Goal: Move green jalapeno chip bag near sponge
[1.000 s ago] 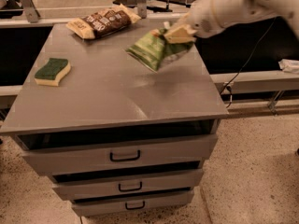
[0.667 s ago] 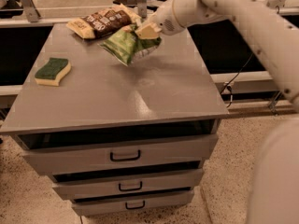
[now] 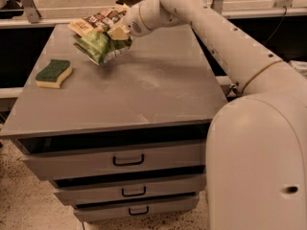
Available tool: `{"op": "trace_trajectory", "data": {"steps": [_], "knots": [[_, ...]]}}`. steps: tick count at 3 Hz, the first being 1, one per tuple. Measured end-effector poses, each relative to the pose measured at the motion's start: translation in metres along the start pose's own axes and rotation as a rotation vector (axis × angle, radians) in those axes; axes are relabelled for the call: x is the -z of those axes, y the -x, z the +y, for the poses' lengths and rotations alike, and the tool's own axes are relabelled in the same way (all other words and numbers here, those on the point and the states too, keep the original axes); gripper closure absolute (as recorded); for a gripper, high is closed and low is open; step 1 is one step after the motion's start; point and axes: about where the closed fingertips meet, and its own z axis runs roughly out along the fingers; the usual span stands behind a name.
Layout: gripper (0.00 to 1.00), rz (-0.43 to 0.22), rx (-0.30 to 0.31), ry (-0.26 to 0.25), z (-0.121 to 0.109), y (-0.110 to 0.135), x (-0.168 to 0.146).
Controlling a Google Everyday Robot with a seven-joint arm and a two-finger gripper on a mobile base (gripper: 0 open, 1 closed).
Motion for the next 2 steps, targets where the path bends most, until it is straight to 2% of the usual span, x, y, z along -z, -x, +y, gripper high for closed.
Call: {"op": "trace_trajectory", "data": {"steps": [1, 2], "knots": [[0.82, 0.024, 0.008, 0.021, 0.0165, 0.0005, -0.0164], [0.59, 0.048, -0.011, 0.018, 0.0258, -0.0041, -0.0250]]}}
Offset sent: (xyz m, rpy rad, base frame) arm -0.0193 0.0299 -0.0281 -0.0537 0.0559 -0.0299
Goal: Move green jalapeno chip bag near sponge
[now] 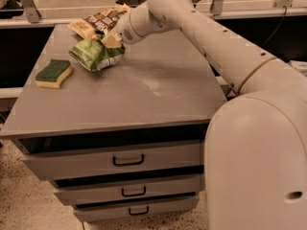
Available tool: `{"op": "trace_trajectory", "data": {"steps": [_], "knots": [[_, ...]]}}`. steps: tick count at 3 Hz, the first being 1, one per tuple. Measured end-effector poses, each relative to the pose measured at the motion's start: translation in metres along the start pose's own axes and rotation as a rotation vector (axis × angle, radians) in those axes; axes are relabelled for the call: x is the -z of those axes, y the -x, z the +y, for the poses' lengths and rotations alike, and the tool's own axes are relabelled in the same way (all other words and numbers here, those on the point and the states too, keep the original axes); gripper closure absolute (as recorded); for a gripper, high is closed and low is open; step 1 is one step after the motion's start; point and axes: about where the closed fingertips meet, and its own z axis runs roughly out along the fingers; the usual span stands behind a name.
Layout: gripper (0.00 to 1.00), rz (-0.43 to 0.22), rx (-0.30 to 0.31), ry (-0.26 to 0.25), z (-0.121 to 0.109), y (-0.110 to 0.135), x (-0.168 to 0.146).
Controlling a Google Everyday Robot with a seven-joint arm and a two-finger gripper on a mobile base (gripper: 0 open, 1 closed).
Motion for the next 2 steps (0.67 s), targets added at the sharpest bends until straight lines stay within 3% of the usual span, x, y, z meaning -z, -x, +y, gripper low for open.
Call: {"op": "trace_trajectory", "data": {"steps": [2], "knots": [[0.13, -0.008, -0.039, -0.004, 0.0134, 0.0070, -0.0032]]}}
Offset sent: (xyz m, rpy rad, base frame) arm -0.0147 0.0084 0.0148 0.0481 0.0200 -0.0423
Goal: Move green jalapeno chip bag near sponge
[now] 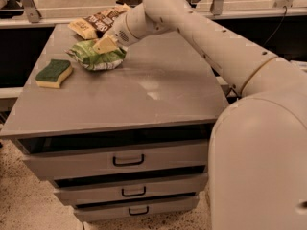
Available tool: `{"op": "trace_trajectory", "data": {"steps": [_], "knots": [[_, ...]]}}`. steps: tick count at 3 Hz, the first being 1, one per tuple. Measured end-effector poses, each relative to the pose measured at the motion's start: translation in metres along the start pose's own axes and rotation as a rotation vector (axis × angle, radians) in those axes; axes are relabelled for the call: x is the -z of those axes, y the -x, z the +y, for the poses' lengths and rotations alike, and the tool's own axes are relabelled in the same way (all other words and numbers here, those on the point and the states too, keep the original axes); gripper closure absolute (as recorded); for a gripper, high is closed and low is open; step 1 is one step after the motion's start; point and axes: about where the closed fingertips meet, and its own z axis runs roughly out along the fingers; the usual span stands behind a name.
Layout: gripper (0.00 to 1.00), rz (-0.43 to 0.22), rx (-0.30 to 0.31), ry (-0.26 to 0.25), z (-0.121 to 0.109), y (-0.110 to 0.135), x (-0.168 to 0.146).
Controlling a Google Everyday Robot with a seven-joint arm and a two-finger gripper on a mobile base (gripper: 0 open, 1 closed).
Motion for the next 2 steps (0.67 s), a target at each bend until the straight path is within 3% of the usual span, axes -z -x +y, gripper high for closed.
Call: {"op": "trace_trajectory", "data": {"steps": [1, 2], "knots": [[0.00, -0.034, -0.003, -0.015, -0.003, 0.009, 0.016], [0.00, -0.092, 0.004, -0.009, -0.009, 0.009, 0.052]]}}
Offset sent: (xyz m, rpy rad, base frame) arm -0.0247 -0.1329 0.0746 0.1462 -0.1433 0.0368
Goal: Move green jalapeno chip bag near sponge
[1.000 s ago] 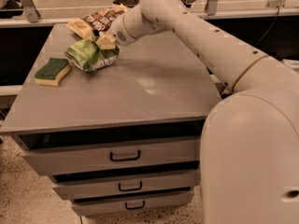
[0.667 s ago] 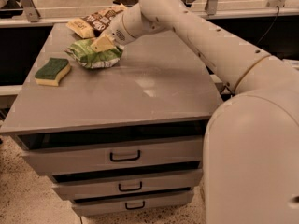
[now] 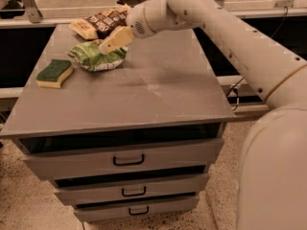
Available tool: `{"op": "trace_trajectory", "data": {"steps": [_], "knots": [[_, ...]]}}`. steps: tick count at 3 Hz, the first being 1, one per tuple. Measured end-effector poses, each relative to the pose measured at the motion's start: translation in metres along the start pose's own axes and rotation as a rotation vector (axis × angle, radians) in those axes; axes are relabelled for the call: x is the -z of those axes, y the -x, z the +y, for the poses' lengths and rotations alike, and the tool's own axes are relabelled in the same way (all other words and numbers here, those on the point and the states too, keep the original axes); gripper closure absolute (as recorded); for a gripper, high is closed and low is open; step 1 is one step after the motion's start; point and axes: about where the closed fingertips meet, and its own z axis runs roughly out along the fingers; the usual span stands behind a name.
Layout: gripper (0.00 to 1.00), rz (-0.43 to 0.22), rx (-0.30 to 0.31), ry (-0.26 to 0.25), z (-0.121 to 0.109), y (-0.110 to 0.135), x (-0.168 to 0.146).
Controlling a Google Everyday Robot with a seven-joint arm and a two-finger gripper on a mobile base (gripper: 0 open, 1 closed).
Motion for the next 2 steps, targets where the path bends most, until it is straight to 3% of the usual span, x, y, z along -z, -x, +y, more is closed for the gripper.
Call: {"op": "trace_trajectory", "data": {"steps": [2], "knots": [[0.00, -0.015, 0.058, 0.003, -0.026, -0.048, 0.151]]}}
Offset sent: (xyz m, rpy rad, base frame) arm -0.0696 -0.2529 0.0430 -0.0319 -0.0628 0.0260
